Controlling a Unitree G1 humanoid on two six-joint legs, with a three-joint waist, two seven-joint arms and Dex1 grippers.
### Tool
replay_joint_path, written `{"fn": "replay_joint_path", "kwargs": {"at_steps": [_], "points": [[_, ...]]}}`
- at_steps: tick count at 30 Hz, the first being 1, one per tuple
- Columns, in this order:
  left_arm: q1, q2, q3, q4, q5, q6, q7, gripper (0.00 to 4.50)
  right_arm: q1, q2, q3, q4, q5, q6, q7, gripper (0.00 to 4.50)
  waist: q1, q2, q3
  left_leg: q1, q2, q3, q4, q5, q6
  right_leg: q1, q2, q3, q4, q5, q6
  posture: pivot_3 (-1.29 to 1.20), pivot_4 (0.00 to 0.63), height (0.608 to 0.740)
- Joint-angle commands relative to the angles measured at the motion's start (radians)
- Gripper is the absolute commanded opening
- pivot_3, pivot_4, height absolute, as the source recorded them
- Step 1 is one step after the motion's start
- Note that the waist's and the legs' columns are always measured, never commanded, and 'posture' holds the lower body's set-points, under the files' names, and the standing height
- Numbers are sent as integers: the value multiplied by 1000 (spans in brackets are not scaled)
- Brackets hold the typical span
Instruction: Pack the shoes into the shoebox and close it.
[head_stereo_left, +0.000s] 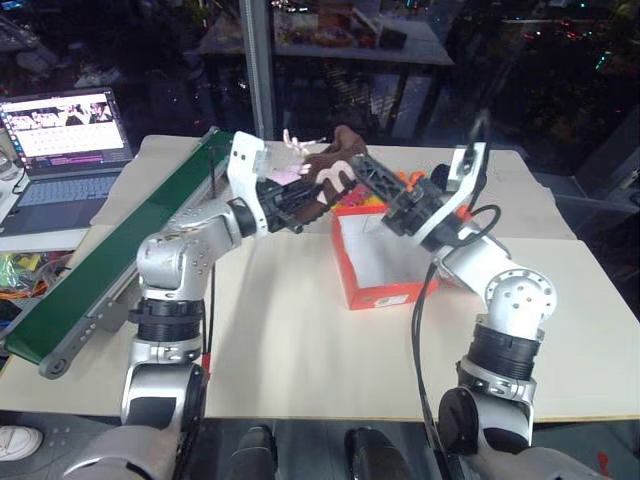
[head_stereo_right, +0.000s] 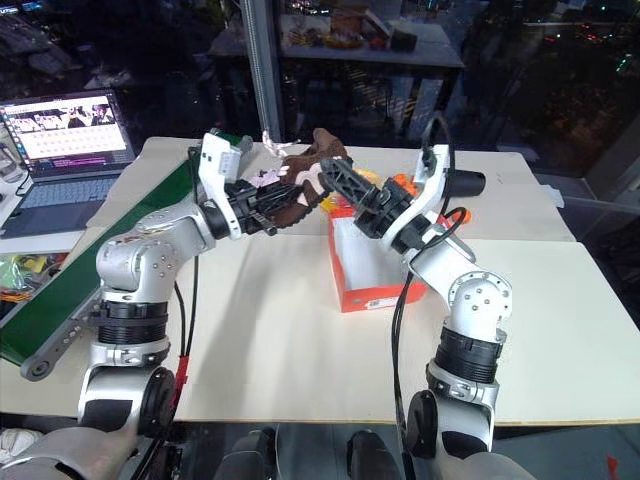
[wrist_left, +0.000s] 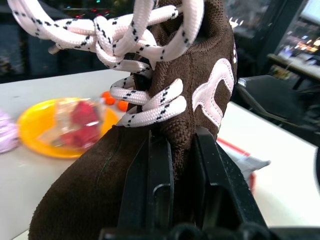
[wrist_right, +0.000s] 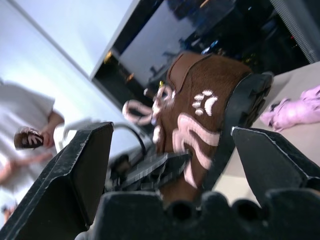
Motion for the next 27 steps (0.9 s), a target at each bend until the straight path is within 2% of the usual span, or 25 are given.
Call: {"fn": "replay_joint_path", "kwargs": {"at_steps": [1,5,11,27], "points": [[-34,-38,-39,-74,-38,-7,-2,97,-16,-16,-14,-24,41,-35,-44,4500,-2,0,0,0,0,0,0,0,0,0,0,0,0,0,0,0,150,740],[-65,-20,-40,-35,-6,-51,-4,97,13,-28,-19,-40,59,-42,-75,4500,-1,0,0,0,0,0,0,0,0,0,0,0,0,0,0,0,150,740],[-151,69,-10,102,38,-151,-18,97,61,-72,-26,-67,93,-46,-112,4500,-2,1,0,0,0,0,0,0,0,0,0,0,0,0,0,0,150,740],[-60,-61,-74,-87,-44,-35,45,97,-17,-71,34,17,74,-137,-95,4500,-2,3,2,-1,-1,0,0,0,0,0,0,1,-1,0,0,0,150,740]]}}
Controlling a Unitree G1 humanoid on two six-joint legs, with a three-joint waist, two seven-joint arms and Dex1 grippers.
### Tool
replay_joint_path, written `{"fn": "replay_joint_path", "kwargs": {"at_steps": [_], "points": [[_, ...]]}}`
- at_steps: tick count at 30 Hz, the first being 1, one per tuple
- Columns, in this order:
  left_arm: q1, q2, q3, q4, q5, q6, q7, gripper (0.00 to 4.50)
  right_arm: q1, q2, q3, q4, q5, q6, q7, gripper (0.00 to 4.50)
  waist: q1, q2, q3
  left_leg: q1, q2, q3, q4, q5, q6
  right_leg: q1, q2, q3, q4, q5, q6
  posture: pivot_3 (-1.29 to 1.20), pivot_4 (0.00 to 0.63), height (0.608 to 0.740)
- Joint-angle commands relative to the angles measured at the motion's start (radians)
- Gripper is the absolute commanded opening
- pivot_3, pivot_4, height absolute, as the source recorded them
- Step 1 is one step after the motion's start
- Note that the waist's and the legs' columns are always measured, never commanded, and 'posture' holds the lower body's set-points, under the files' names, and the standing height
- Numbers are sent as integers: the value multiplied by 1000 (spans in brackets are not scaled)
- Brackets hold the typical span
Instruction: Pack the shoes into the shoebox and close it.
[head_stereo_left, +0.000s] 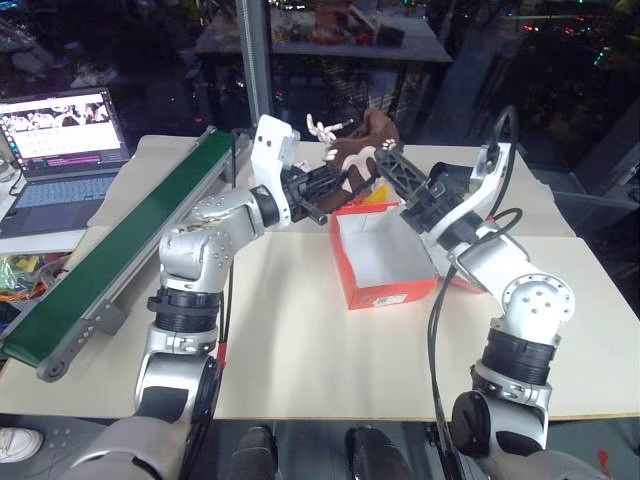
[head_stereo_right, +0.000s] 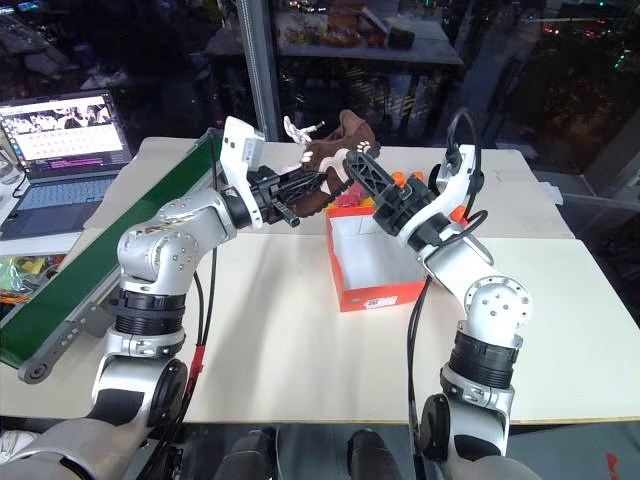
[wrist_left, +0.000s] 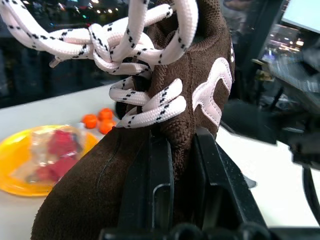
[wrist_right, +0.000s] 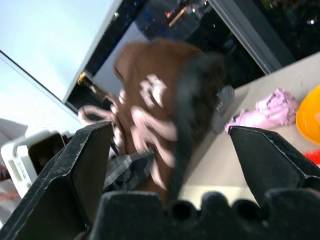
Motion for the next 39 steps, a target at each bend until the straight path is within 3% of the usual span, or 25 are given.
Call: {"fn": "replay_joint_path", "kwargs": {"at_steps": [1,3,6,12,15,18,22,26,28,31,39], "points": [[-7,-18,-2,-86,-37,20,16,97,-45,-4,17,22,-18,-59,30,4500,0,0,0,0,0,0,0,0,0,0,0,0,0,0,0,0,150,740],[-10,-20,-1,-92,-40,28,26,97,-51,-7,27,37,-29,-71,36,4500,1,0,0,0,0,0,0,0,0,0,0,0,0,0,0,0,150,740],[-25,-24,4,-95,-52,40,43,81,-55,-6,34,54,-43,-87,42,3877,1,0,0,0,0,0,0,0,0,0,0,0,0,0,0,0,150,740],[-26,-23,7,-113,-61,56,61,81,-65,-5,25,83,-65,-125,37,1919,1,0,0,0,0,0,0,0,0,0,0,0,0,0,0,0,150,740],[-18,-24,19,-119,-68,62,74,81,-77,-10,19,98,-74,-144,37,1230,1,0,0,0,0,0,0,0,0,0,0,0,0,0,0,0,150,740],[-14,-26,70,-108,-97,65,93,1375,-94,-26,13,113,-98,-169,38,742,1,0,0,0,0,0,0,0,0,0,0,0,0,0,0,0,150,740],[-10,35,127,-80,-91,41,99,2813,-140,-122,2,152,-172,-202,57,592,1,1,1,0,0,0,0,0,0,0,0,0,0,0,0,0,150,740],[34,162,153,-39,-51,26,63,4232,-201,-298,59,221,-299,-190,139,585,-1,3,2,0,-1,0,-1,0,0,0,0,0,-1,0,0,0,150,740],[51,199,173,-24,-50,20,67,4261,-220,-383,111,262,-369,-169,189,583,-1,5,3,0,-1,0,-1,0,0,0,0,1,-2,0,0,0,150,740],[111,243,142,-63,-30,17,46,4261,-225,-527,296,357,-531,-109,314,581,0,5,3,0,-1,1,-3,0,0,-1,-1,1,-2,0,0,0,150,740],[177,221,74,-134,-10,12,67,4261,-207,-547,490,490,-697,-90,517,581,2,5,4,0,-2,1,-2,0,0,-1,-1,1,-3,0,0,0,150,740]]}}
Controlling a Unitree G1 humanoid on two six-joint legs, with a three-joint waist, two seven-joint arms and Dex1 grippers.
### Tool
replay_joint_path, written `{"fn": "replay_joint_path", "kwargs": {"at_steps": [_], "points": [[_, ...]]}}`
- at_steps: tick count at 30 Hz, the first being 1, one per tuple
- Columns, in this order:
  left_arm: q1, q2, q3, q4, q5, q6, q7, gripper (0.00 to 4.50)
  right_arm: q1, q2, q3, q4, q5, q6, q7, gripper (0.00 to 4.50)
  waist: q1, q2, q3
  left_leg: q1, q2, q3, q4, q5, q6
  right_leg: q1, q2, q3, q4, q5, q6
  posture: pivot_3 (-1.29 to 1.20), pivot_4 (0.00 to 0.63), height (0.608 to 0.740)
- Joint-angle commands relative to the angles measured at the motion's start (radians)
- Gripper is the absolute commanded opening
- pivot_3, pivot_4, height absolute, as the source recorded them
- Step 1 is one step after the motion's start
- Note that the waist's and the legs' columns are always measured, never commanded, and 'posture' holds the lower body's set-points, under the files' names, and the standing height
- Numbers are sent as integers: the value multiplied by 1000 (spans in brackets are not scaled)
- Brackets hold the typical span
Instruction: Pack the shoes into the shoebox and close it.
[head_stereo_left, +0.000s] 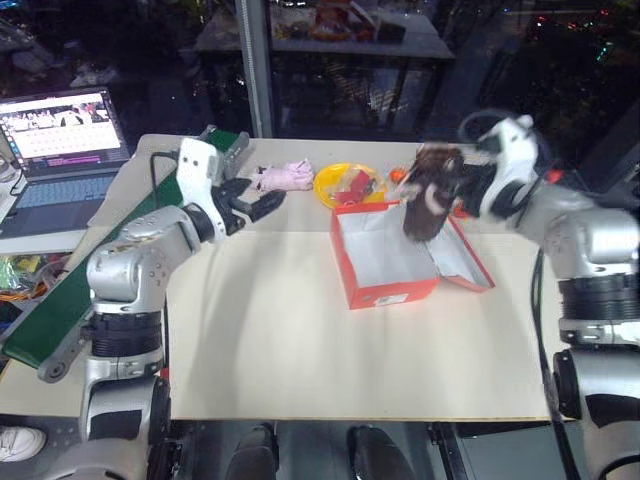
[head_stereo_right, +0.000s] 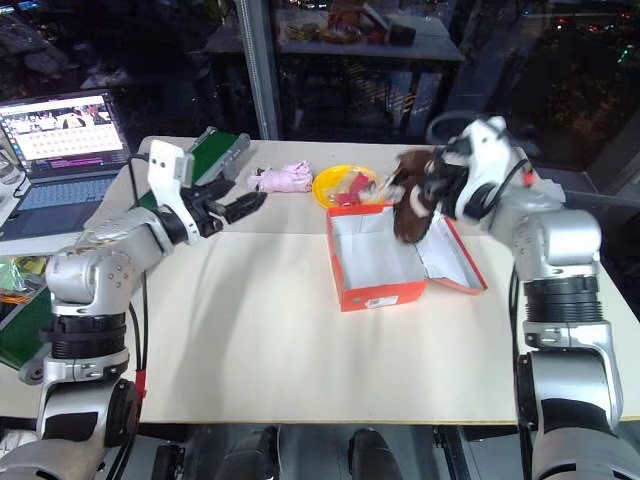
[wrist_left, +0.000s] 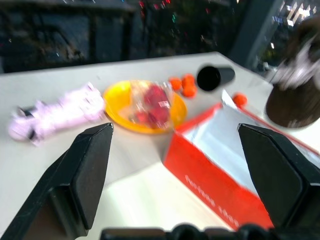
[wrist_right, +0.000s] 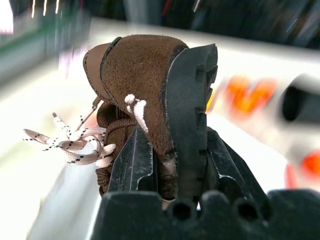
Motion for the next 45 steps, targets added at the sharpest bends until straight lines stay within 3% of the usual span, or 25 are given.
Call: {"fn": "replay_joint_path", "kwargs": {"at_steps": [1,11,17,21,23,32,39,45], "points": [[4,-8,3,-60,1,-21,14,4261,-15,-17,22,20,-76,-17,72,581,1,0,0,0,0,0,0,0,0,0,0,0,0,0,0,0,150,740],[50,-21,10,-70,10,-38,46,4261,-41,-28,150,128,-248,-31,256,581,2,0,0,0,0,0,2,0,0,0,0,0,1,0,0,0,150,740],[65,-40,3,-88,11,-45,60,4261,-158,79,175,502,-379,-234,268,581,-3,-1,0,2,0,0,4,0,0,4,0,0,0,1,1,0,150,740],[73,-31,14,-99,13,-42,67,4261,-237,143,153,733,-445,-378,218,581,-10,-2,0,14,0,0,2,0,0,15,0,0,-2,0,2,0,150,740],[77,-27,18,-107,13,-39,71,4261,-265,164,143,803,-470,-428,203,1570,-15,-2,-1,17,0,0,2,0,0,17,0,0,-2,-3,6,0,150,740],[77,-8,23,-118,10,-31,75,4261,-332,230,98,891,-528,-536,168,4439,-13,-2,0,13,-2,-1,-2,0,0,13,-1,1,-2,-1,2,0,150,740],[72,12,22,-107,18,-32,67,4261,-334,221,88,708,-543,-494,208,4439,-14,1,2,12,-2,-1,-2,0,0,12,-1,1,-1,-1,2,0,150,740],[100,36,29,-88,50,-48,80,4261,-171,197,-8,160,-387,-270,323,4439,-17,3,4,13,-2,-2,-3,0,0,11,0,1,0,-1,2,0,150,740]]}}
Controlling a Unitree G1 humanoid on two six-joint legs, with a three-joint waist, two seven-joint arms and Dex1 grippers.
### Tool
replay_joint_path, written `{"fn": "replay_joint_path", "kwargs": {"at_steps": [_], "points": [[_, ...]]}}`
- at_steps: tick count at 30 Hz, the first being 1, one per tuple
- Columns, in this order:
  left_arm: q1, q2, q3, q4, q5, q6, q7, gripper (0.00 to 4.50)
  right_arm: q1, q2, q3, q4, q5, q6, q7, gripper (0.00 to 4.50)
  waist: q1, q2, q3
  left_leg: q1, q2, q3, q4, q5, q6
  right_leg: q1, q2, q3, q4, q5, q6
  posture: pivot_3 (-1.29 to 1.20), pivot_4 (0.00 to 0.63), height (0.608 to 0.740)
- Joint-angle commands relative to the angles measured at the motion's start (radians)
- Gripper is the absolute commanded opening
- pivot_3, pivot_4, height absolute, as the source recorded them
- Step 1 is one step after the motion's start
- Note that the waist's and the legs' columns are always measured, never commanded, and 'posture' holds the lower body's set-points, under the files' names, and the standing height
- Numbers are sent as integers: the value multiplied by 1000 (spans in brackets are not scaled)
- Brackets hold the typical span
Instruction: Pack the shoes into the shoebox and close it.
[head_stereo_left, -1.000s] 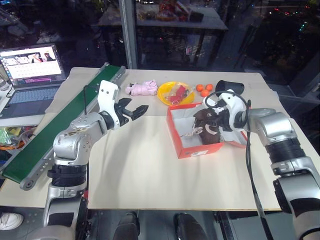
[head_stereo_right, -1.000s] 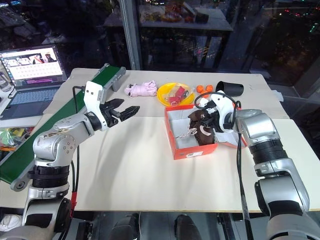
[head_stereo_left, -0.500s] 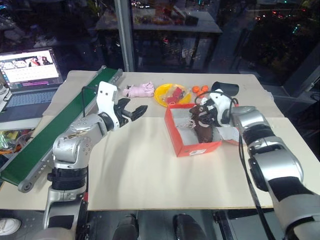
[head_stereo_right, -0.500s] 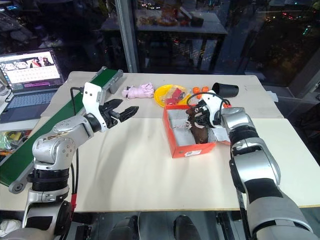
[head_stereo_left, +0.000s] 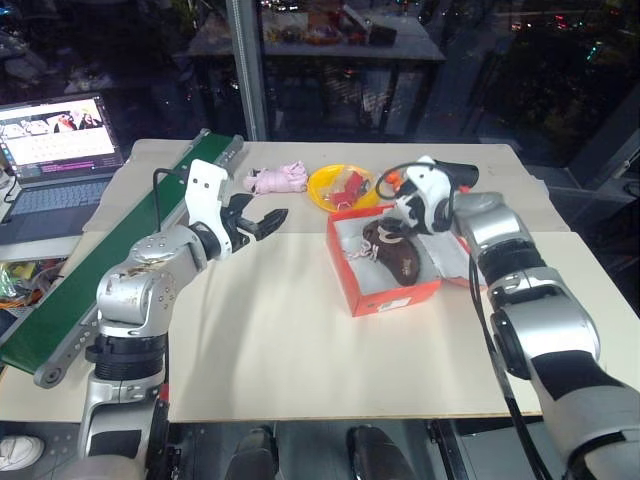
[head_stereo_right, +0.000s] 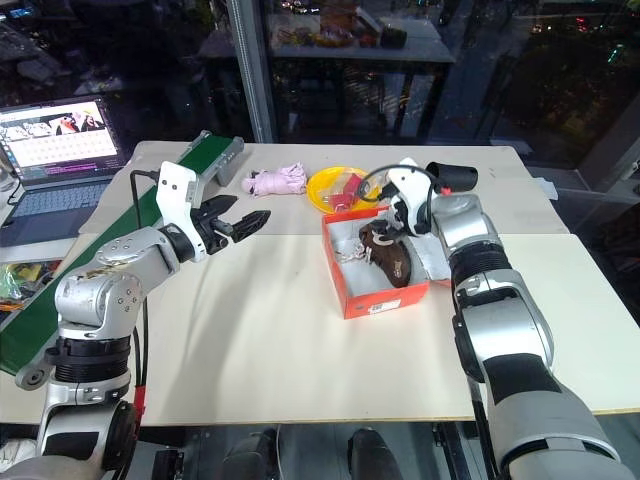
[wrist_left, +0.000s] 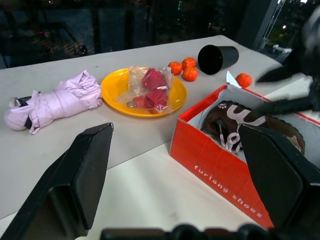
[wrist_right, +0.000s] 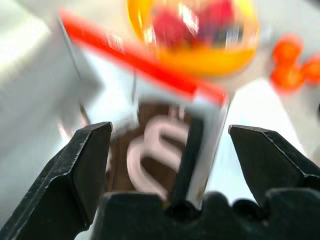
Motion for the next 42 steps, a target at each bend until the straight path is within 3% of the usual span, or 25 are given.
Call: {"fn": "replay_joint_path", "kwargs": {"at_steps": [1,5,11,24,42], "points": [[31,26,22,-9,34,-38,10,4261,148,-23,-84,-442,143,134,74,4439,4,0,0,0,0,0,-1,0,0,0,0,0,-1,0,0,0,150,740],[94,34,54,16,60,-81,23,4261,329,-4,-139,-768,280,250,87,4439,14,0,0,0,0,0,-2,-1,0,0,0,-1,-1,-1,0,0,150,740],[156,23,140,61,58,-162,40,4380,468,28,-151,-942,368,333,42,4478,18,0,0,1,0,0,2,0,0,1,0,-1,0,-1,0,0,150,740],[364,23,238,67,143,-352,116,4380,610,190,-69,-992,343,250,-114,4478,17,0,0,1,0,0,0,-1,0,0,0,0,0,-1,-3,0,150,740],[340,-35,164,71,169,-389,132,4380,536,264,-5,-865,298,163,-158,4478,20,0,0,1,1,0,0,-3,-4,0,0,-1,0,-1,-3,0,150,740]]}}
